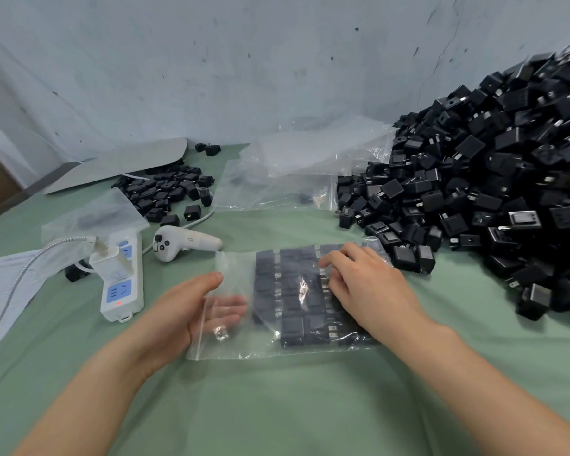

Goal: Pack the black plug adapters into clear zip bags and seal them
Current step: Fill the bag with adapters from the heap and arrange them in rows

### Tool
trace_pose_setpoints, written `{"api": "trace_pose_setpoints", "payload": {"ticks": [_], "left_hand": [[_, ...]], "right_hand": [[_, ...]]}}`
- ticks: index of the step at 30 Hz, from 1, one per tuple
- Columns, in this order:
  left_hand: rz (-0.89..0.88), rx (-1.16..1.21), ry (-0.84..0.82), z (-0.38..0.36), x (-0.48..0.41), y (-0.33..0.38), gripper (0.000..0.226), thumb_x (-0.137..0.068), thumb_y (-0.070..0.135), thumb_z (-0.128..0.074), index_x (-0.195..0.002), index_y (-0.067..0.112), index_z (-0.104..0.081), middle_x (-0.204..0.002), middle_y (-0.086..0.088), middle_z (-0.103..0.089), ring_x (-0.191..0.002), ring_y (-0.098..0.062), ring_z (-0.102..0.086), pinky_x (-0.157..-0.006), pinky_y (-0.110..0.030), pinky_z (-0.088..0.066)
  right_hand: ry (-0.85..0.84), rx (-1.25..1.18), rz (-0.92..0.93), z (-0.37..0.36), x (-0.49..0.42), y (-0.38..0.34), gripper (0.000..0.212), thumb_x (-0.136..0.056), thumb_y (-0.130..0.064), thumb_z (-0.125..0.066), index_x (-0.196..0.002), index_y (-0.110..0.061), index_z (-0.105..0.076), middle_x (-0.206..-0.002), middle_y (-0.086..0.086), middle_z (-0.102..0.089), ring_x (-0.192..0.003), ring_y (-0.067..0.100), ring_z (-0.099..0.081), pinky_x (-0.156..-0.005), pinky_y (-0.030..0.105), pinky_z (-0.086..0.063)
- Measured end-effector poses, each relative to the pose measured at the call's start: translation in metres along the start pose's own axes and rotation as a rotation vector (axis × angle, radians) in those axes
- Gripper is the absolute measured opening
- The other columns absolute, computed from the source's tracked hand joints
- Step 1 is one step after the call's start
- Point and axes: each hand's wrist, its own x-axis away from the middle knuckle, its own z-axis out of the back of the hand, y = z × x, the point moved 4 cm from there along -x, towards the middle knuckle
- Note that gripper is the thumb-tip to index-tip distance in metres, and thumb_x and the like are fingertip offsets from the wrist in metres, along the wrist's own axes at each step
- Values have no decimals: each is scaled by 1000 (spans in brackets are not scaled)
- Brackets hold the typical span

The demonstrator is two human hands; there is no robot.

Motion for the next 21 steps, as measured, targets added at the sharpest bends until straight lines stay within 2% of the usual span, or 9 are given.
{"api": "trace_pose_setpoints", "payload": {"ticks": [2, 4, 6, 7, 9, 12, 15, 18, 21], "left_hand": [[-95, -131, 188, 10, -1, 4, 24, -102, 19, -51, -123, 8, -55, -94, -21, -75, -72, -26, -74, -59, -33, -60], [-267, -461, 450, 22, 3, 14, 27, -101, 20, -50, -128, 17, -53, -95, -8, -71, -77, -24, -69, -71, -37, -58], [-496, -637, 592, 21, 15, 27, 26, -99, 22, -50, -124, 25, -56, -95, 1, -65, -85, -20, -66, -79, -39, -55], [-585, -617, 572, 12, 23, 33, 21, -99, 21, -50, -117, 28, -59, -93, 4, -65, -82, -15, -65, -76, -36, -54], [-652, -529, 394, -19, 37, 37, 16, -100, 18, -51, -104, 28, -63, -81, 8, -68, -66, -7, -63, -61, -24, -52], [-533, -373, 67, -78, 54, 21, 14, -101, 17, -53, -101, 17, -67, -71, 7, -67, -60, -9, -61, -51, -21, -51], [-426, -327, -114, -120, 66, -2, 14, -98, 30, -56, -103, 21, -67, -74, 12, -69, -63, -6, -65, -56, -22, -55], [-376, -276, -143, -129, 65, -11, 19, -94, 34, -60, -108, 23, -67, -81, 14, -72, -67, -6, -67, -63, -26, -58], [-290, -195, -216, -127, 58, -15, 36, -83, 42, -68, -109, 18, -71, -91, 2, -74, -77, -12, -67, -70, -29, -57]], "right_hand": [[26, -149, -65, 6, -2, 1, 22, -99, -24, -51, -116, -30, -64, -109, -11, -58, -95, 10, -52, -74, 28, -45], [37, -428, -186, 11, -4, 1, 20, -98, -20, -55, -109, -31, -67, -102, -13, -61, -86, 6, -56, -75, 23, -47], [29, -784, -352, 16, -6, -3, 22, -98, -17, -55, -101, -32, -70, -95, -12, -67, -78, 7, -59, -69, 20, -48], [18, -1009, -439, 18, -7, -7, 23, -98, -13, -56, -100, -29, -72, -92, -9, -70, -74, 8, -60, -67, 21, -50], [-35, -1485, -569, 19, -6, -19, 24, -97, -3, -56, -102, -20, -73, -92, -1, -72, -77, 10, -65, -70, 24, -53], [-120, -1843, -599, 20, -3, -38, 22, -97, -3, -57, -102, -16, -74, -96, 5, -74, -86, 17, -72, -79, 30, -56], [-157, -1934, -573, 20, 1, -50, 23, -98, -14, -58, -95, -24, -79, -100, 4, -75, -91, 16, -72, -71, 32, -54], [-143, -1883, -580, 19, 3, -51, 21, -98, -26, -59, -94, -33, -78, -104, 0, -76, -102, 14, -71, -85, 42, -53], [-102, -1730, -540, 21, 4, -49, 19, -98, -32, -58, -97, -36, -77, -109, -4, -75, -109, 10, -68, -93, 45, -52]]}}
